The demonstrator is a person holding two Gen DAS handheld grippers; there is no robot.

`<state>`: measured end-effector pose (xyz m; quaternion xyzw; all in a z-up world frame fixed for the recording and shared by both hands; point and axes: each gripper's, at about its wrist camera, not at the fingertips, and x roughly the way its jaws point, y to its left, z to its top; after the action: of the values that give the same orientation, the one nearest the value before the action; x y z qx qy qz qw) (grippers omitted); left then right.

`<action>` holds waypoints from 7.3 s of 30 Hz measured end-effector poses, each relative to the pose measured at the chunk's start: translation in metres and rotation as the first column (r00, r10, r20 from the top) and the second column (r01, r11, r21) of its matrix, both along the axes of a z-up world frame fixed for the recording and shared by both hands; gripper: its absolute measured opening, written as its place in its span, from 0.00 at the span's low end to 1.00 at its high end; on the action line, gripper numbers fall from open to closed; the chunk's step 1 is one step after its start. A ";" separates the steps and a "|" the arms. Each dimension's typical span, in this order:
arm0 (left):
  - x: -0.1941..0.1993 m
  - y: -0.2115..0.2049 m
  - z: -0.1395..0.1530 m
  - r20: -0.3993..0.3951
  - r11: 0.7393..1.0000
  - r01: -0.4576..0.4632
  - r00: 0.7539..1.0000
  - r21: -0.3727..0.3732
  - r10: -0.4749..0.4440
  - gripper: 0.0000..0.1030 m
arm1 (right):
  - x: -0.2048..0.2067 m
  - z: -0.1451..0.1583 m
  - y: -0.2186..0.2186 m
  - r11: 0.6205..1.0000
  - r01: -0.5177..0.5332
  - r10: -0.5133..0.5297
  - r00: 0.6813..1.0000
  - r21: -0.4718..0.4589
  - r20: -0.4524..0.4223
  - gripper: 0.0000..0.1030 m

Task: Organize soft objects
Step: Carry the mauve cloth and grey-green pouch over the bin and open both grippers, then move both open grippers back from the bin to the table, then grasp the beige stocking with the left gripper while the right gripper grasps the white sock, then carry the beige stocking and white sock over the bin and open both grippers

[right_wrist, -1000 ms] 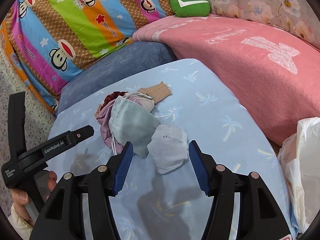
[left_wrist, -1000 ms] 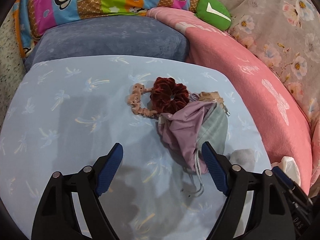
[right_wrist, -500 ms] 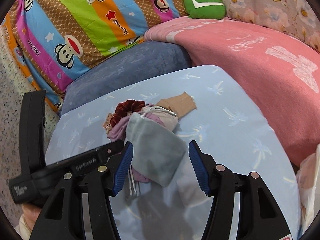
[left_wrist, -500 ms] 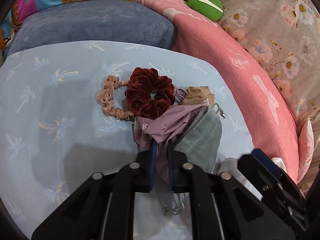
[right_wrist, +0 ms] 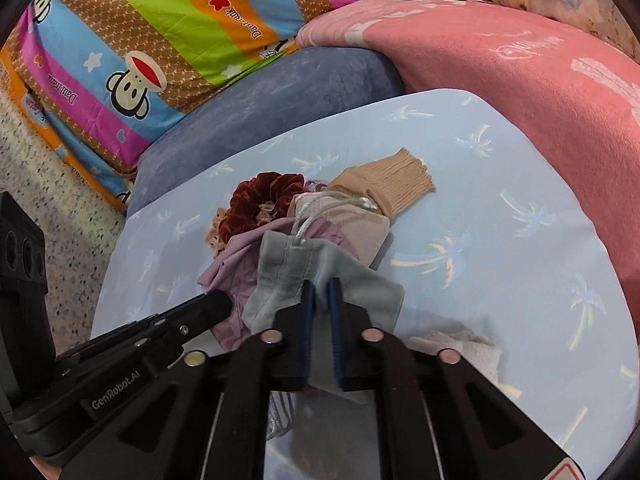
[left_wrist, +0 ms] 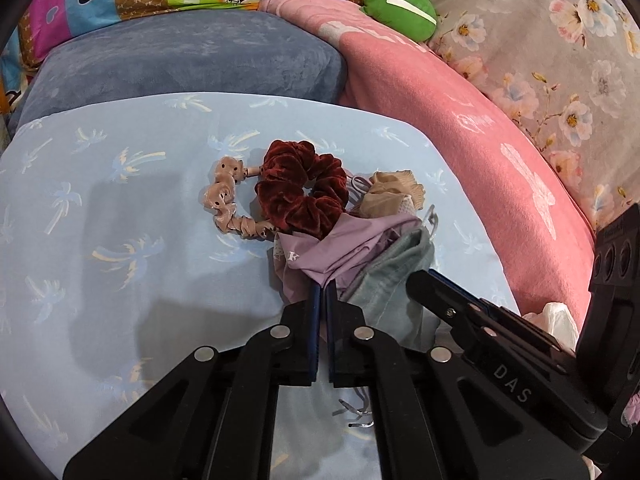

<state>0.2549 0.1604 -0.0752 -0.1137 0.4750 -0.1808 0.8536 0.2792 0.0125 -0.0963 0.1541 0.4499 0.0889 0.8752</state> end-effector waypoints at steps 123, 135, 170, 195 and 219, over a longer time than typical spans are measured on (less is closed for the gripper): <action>-0.158 -0.256 0.087 0.237 0.912 0.384 0.881 0.144 -0.409 0.54 | -0.279 0.110 -0.268 0.869 0.495 -0.480 0.845 -0.004 0.237 0.29; -0.122 -0.180 0.071 0.212 0.969 0.214 0.948 0.125 -0.236 0.54 | -0.229 0.094 -0.197 0.932 0.362 -0.349 0.916 -0.033 0.197 0.37; -0.037 -0.030 0.002 0.054 0.974 -0.104 0.994 0.203 0.095 0.58 | -0.094 0.022 -0.064 0.984 0.153 -0.149 0.988 -0.088 0.046 0.57; 0.018 -0.074 -0.018 0.018 0.990 0.046 0.999 0.132 -0.049 0.58 | -0.046 -0.019 -0.068 0.992 0.123 -0.123 0.992 -0.010 -0.018 0.35; -0.042 -0.114 0.035 0.094 0.974 0.203 0.973 0.101 -0.213 0.16 | -0.122 0.042 -0.113 0.973 0.230 -0.226 0.969 -0.027 0.098 0.15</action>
<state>0.2127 0.0467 -0.0400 -0.0147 0.4467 -0.2531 0.8580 0.1568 -0.1007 -0.0543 0.1837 0.3888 -0.0135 0.9027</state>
